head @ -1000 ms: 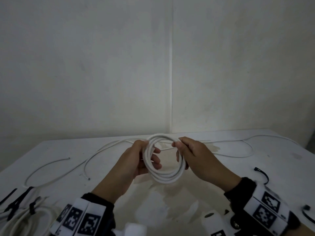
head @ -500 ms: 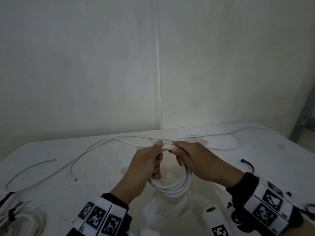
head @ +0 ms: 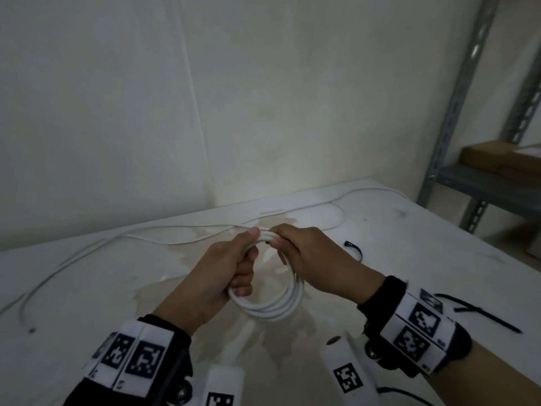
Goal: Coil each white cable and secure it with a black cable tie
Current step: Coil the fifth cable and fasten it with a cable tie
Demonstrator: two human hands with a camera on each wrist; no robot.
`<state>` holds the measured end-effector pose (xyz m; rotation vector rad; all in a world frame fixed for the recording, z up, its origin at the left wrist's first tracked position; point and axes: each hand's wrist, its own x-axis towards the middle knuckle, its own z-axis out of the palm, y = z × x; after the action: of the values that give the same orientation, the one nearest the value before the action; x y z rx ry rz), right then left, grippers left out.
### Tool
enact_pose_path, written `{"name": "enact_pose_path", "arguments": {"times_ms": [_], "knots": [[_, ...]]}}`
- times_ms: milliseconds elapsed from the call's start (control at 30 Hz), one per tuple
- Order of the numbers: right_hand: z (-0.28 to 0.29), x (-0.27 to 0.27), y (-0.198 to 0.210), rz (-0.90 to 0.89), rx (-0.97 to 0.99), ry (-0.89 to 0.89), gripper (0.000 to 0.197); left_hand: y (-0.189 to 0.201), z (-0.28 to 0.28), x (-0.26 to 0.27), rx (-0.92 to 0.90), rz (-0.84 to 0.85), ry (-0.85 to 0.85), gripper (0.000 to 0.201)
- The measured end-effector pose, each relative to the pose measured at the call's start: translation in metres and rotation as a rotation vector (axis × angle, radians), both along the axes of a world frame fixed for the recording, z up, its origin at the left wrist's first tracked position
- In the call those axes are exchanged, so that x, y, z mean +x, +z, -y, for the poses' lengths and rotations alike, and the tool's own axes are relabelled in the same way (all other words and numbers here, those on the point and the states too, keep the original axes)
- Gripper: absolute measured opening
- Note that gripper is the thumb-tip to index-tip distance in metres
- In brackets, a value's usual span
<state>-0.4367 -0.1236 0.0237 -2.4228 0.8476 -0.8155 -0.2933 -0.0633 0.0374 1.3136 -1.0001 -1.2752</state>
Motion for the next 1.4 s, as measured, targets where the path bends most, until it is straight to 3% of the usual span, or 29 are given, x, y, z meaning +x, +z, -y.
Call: {"name": "enact_pose_path", "arguments": {"times_ms": [233, 400, 600, 733, 833, 867, 967, 1133, 1233, 1400], "knots": [[0.005, -0.043, -0.010, 0.074, 0.144, -0.079, 0.031, -0.019, 0.020, -0.038, -0.069, 0.008, 0.125, 0.041], [0.017, -0.107, -0.014, 0.100, 0.215, -0.288, 0.027, -0.027, 0.032, -0.052, -0.099, 0.009, 0.166, 0.042], [0.034, -0.175, -0.030, -0.287, 0.245, -0.526, 0.014, -0.033, 0.043, -0.065, -0.091, 0.004, 0.203, 0.041], [0.031, -0.187, -0.043, -0.666, 0.302, -0.470, 0.024, -0.036, 0.047, -0.072, -0.078, 0.038, 0.202, 0.040], [0.030, -0.183, -0.049, -0.806, 0.379, -0.422, 0.026, -0.036, 0.048, -0.075, -0.082, 0.052, 0.196, 0.040], [0.033, -0.181, -0.051, -0.801, 0.364, -0.409, 0.018, -0.036, 0.048, -0.076, -0.084, 0.050, 0.194, 0.040], [0.042, -0.178, -0.055, -0.730, 0.344, -0.432, 0.034, -0.035, 0.048, -0.077, -0.087, 0.051, 0.187, 0.040], [0.047, -0.167, -0.052, -0.591, 0.285, -0.472, 0.030, -0.031, 0.044, -0.072, -0.101, 0.060, 0.194, 0.039], [0.044, -0.155, -0.043, -0.441, 0.210, -0.478, 0.010, -0.029, 0.041, -0.066, -0.115, 0.067, 0.211, 0.039], [0.037, -0.131, -0.030, -0.169, 0.056, -0.462, 0.024, -0.025, 0.038, -0.055, -0.149, 0.070, 0.268, 0.040]]}}
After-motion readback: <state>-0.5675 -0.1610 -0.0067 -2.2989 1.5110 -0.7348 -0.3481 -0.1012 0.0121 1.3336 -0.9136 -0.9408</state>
